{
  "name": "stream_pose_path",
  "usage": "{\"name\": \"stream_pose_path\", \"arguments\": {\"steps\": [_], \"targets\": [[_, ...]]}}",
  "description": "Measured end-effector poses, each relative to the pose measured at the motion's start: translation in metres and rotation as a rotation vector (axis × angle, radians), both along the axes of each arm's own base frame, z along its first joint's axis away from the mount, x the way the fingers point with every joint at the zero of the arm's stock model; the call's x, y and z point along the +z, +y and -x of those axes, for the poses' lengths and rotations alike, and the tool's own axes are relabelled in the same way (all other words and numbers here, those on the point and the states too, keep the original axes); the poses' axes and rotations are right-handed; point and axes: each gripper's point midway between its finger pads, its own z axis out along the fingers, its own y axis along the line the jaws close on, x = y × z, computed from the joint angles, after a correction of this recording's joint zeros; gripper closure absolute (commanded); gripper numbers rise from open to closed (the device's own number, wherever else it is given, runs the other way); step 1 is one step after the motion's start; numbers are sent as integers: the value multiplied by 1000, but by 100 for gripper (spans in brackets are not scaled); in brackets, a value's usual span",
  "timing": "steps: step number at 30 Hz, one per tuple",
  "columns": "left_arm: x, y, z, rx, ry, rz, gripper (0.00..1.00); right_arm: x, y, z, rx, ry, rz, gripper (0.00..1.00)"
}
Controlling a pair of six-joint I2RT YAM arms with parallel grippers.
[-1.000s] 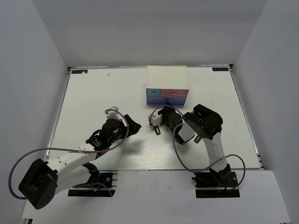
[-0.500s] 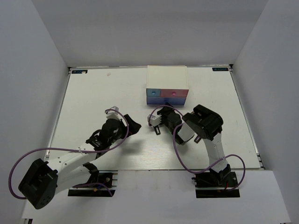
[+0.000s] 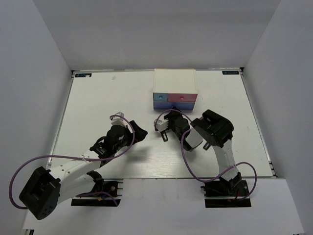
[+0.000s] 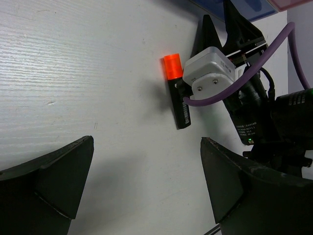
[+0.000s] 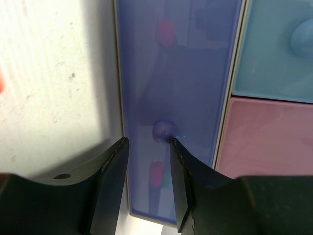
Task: Sort the stationery into containers
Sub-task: Open the drawer
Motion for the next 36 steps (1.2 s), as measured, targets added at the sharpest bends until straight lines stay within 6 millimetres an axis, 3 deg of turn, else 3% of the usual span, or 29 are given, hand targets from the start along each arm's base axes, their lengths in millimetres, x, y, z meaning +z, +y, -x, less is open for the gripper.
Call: {"name": "stream_pose_path", "arguments": {"steps": [13,17,19,26,36], "targets": [[0,0,0,0,0,0,0,13,9,-11,-3,-27,-25,54],[0,0,0,0,0,0,0,13,11,-13,-2,-30,-26,63],[0,0,0,0,0,0,0,12,12,-14,-1,-31,-27,72],[0,0,0,2,-1,-1,0,10,14,-16,-2,-34,-27,83],[0,1,-1,9,-3,-4,0,2,7,-7,-4,-11,-16,84]]}}
